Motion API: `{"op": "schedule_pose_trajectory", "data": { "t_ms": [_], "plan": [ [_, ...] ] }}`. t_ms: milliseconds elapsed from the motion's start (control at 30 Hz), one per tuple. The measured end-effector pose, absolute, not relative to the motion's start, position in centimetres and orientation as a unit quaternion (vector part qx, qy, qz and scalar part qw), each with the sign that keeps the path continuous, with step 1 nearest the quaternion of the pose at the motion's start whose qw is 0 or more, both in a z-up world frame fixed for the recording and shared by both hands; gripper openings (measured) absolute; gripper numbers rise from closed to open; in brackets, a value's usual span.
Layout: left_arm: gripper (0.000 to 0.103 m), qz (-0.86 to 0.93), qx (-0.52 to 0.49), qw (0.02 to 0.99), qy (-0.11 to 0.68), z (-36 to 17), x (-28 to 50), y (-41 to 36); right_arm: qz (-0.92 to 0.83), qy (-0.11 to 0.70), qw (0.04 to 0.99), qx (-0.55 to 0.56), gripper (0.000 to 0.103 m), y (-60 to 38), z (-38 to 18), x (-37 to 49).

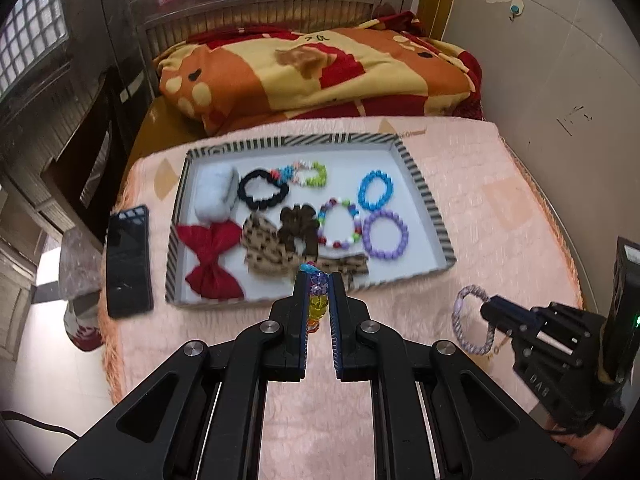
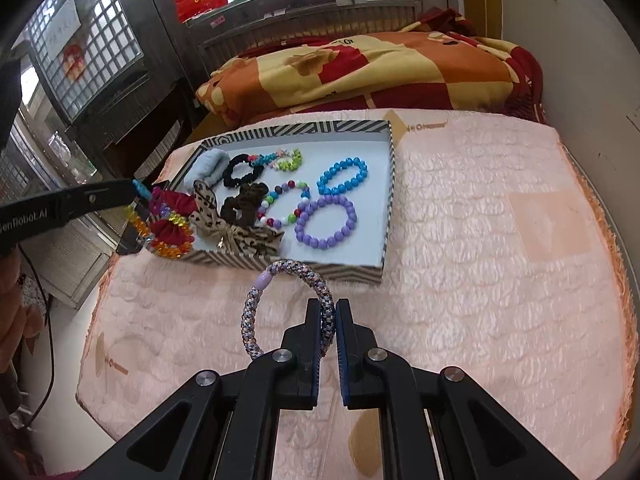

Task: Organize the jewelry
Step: 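Carry both bracelets into the striped tray and open both tools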

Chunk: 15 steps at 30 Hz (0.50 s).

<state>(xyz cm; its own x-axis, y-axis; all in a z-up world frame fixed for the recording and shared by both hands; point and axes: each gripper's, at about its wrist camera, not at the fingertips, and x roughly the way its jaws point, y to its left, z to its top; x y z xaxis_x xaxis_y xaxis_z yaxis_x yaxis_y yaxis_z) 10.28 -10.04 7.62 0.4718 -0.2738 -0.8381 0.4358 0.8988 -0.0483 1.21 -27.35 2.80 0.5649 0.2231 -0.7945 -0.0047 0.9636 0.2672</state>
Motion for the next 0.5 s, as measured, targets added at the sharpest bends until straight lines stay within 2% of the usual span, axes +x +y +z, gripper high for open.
{"op": "schedule_pose_trajectory", "data": {
  "t_ms": [500],
  "plan": [
    [0.008,-0.235,0.141,0.85,0.449,8.3,15.7,-15.3,0.034,0.459,0.878,0.132,0.007,-28.7,2.5,6.4]
  ]
}}
